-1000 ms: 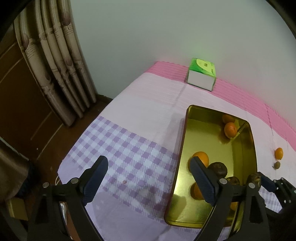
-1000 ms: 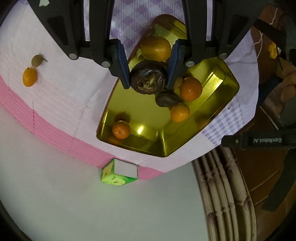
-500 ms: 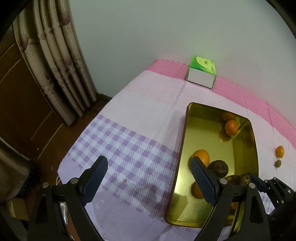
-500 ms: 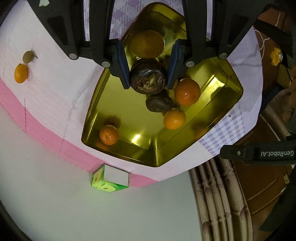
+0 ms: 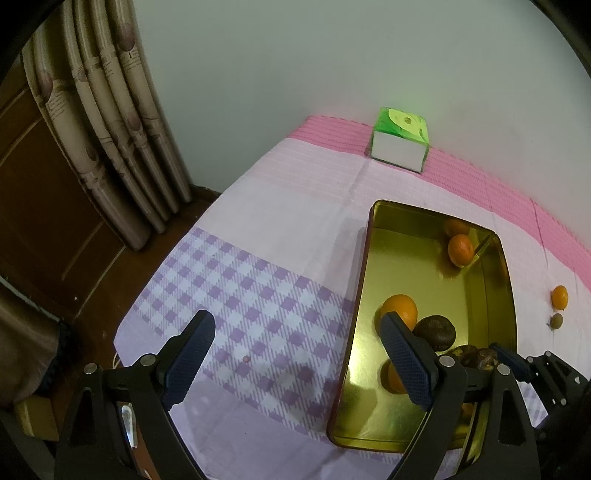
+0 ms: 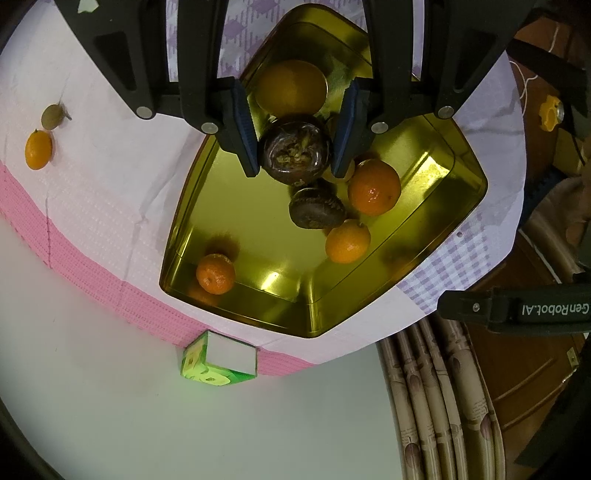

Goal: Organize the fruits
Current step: 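Carry the held mangosteen over the tray and open the right gripper, then move the right gripper back and grasp a large orange, then grasp a small green fruit with the left gripper while the right gripper holds the orange, then carry the green fruit into the tray and open the left gripper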

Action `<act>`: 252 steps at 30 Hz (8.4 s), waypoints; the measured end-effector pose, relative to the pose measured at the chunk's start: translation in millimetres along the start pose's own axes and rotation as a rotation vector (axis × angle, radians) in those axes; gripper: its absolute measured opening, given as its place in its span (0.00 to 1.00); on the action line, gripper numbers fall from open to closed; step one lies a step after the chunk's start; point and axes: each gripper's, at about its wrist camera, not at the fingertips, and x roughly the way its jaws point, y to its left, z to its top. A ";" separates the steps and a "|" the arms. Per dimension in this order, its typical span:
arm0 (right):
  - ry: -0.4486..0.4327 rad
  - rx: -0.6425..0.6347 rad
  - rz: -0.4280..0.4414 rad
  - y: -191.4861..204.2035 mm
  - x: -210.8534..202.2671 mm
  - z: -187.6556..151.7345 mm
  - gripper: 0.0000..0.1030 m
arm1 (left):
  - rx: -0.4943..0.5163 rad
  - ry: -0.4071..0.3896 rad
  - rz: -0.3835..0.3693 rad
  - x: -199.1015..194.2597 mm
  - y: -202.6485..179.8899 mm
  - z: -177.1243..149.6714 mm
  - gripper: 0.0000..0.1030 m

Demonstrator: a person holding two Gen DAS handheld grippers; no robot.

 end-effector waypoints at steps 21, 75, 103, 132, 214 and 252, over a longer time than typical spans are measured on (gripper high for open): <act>-0.085 0.190 -0.158 -96.1 -50.4 -17.5 0.42 | 0.027 0.011 0.005 3.4 -5.1 -2.8 0.89; -0.060 0.503 -0.427 -276.9 -89.5 -132.6 0.33 | 0.481 -0.033 -0.300 -23.0 -236.4 -30.5 0.89; -0.091 0.568 -0.412 -285.4 -106.5 -168.0 0.33 | 0.586 0.140 -0.404 51.5 -370.4 -41.5 0.54; -0.059 0.543 -0.439 -282.1 -98.2 -162.5 0.33 | 0.553 0.141 -0.410 21.1 -332.6 -57.6 0.24; -0.034 0.510 -0.486 -277.3 -92.8 -159.2 0.33 | 0.219 0.125 -0.150 21.1 -110.9 -39.8 0.25; -0.018 0.501 -0.517 -274.6 -90.3 -155.9 0.33 | 0.218 0.050 -0.113 -1.9 -73.6 -26.6 0.71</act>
